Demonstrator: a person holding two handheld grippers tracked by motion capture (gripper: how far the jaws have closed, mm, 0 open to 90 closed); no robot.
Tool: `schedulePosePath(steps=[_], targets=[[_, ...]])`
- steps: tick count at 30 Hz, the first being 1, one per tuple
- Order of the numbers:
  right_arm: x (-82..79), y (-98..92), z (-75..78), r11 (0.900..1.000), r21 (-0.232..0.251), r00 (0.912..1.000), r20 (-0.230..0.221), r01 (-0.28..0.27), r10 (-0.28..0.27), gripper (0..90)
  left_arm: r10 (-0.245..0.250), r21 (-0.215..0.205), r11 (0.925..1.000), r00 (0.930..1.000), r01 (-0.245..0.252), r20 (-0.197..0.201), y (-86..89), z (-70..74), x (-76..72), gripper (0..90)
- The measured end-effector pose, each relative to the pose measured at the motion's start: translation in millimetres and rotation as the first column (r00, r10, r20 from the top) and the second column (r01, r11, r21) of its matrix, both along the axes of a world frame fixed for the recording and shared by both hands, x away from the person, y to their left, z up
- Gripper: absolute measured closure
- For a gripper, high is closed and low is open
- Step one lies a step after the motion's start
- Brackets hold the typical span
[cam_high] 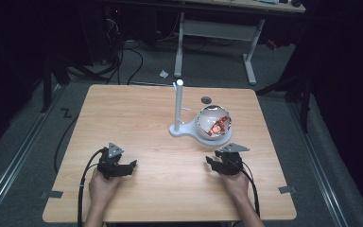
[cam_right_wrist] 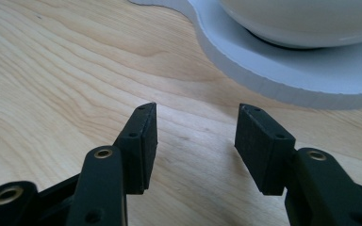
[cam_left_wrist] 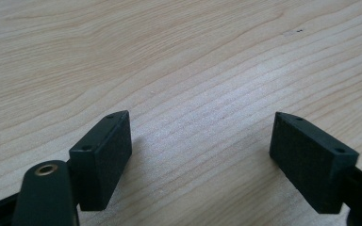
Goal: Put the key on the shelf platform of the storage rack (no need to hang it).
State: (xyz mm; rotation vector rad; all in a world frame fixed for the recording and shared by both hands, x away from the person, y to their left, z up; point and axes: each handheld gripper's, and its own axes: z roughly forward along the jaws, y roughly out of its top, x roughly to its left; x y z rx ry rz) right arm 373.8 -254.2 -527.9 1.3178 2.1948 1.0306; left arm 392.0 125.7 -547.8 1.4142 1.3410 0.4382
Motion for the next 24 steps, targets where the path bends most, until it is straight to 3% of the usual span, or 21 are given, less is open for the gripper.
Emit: schedulePosePath(steps=[4, 14, 24], targets=[[1.3, -2.4, -2.0, 0.999, -0.034, 0.9999, -0.001, 0.013, -0.013, 49.4, 0.0, 0.0, 1.0, 1.0, 0.0, 0.0, 0.0, 0.0, 0.0, 21.8], [1.8, -5.4, -2.6, 0.997, -0.066, 0.9996, 0.001, 0.028, -0.028, 47.0, 0.0, 0.0, 1.0, 1.0, 0.0, 0.0, 0.0, 0.0, 0.0, 21.8], [3.1, -5.3, -3.1, 0.995, -0.079, 0.9981, -0.001, 0.061, -0.061, 37.4, 0.0, -0.001, 1.0, 1.0, 0.0, -0.001, 0.3, 0.0, -0.3, 21.7]])
